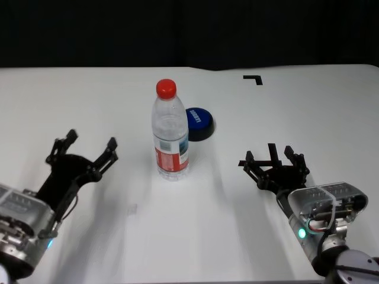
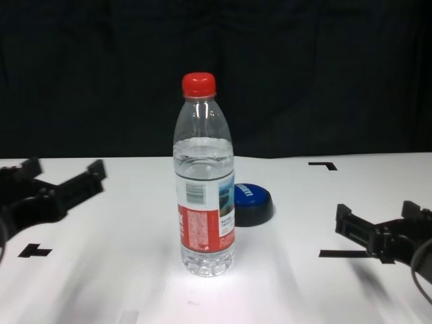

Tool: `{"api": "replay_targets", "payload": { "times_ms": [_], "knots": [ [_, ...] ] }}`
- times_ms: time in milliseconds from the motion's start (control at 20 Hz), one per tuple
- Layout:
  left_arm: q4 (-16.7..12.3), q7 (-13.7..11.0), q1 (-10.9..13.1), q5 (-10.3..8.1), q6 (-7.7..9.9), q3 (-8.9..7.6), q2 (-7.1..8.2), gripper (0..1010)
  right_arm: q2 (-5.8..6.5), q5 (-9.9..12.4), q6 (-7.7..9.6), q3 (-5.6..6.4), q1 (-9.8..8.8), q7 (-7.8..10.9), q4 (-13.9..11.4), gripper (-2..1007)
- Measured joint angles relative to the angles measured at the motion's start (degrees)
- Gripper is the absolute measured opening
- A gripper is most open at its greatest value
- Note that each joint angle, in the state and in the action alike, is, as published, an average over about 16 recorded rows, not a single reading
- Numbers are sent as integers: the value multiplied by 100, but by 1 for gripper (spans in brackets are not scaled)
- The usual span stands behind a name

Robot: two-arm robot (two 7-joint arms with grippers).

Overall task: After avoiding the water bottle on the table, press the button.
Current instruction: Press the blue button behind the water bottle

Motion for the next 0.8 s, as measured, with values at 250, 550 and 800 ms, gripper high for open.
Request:
{"api": "replay_targets", "payload": {
  "times_ms": [250, 550, 800],
  "knots": [
    [-142, 228, 184, 141, 7, -199, -137, 1003, 0, 0, 0, 0, 0, 0, 0, 1003],
    [-271, 393, 364, 294, 18, -377, -273, 1003, 0, 0, 0, 0, 0, 0, 0, 1003],
    [-332, 445, 476, 407, 16, -470, -372, 1003, 0, 0, 0, 0, 0, 0, 0, 1003]
  ]
}}
